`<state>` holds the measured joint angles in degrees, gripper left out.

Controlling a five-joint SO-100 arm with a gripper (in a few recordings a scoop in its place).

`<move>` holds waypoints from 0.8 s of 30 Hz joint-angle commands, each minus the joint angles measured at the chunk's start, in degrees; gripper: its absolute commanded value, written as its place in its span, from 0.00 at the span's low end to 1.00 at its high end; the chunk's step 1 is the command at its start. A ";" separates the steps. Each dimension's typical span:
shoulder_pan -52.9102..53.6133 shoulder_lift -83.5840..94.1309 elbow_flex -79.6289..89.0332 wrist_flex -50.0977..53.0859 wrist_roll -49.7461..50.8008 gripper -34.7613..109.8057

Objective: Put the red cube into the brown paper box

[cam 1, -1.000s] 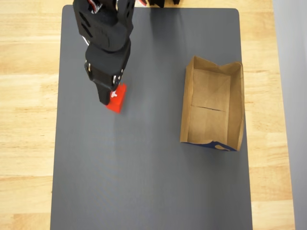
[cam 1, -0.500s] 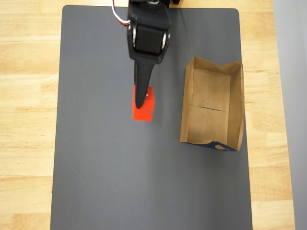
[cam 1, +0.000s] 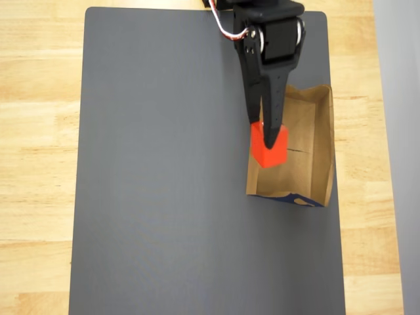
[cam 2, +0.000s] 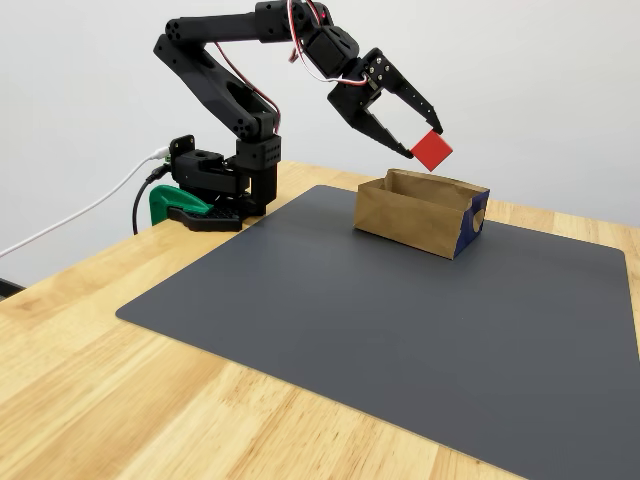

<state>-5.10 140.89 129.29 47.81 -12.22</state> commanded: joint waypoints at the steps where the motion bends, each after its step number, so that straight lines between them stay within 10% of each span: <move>1: -4.31 -1.32 0.26 -1.58 0.53 0.24; 24: -9.93 -4.13 8.09 -5.71 -3.43 0.35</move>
<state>-14.85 135.79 137.29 40.69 -14.68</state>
